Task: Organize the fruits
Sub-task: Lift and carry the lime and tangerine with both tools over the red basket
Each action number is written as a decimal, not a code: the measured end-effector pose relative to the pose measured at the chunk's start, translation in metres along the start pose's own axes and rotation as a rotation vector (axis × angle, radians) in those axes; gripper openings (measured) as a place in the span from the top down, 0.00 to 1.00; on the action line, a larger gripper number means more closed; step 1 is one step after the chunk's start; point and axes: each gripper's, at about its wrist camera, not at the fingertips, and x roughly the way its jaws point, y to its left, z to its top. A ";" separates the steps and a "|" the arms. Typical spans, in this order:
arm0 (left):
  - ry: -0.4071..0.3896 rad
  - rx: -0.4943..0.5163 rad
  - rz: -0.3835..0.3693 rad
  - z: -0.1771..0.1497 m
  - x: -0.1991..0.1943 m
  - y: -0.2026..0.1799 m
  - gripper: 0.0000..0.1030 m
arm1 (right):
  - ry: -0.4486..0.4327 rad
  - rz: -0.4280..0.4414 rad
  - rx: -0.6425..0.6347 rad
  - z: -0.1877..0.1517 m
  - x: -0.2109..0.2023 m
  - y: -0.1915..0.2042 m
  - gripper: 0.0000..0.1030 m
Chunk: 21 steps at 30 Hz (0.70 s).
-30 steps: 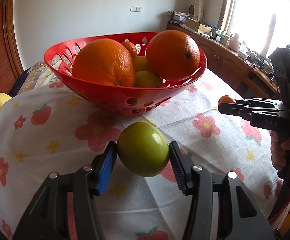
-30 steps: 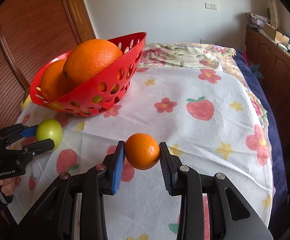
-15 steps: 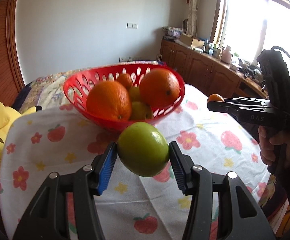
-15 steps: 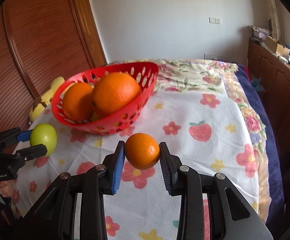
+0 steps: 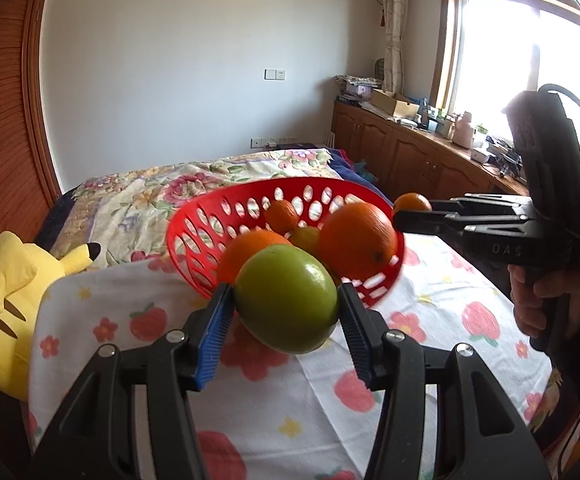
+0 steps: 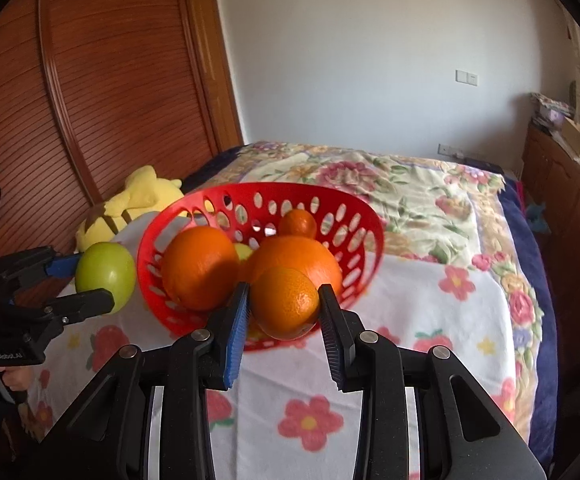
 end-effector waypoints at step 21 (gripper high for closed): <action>-0.002 -0.007 0.058 0.046 0.056 0.034 0.50 | 0.017 0.075 -0.111 0.038 0.072 0.021 0.68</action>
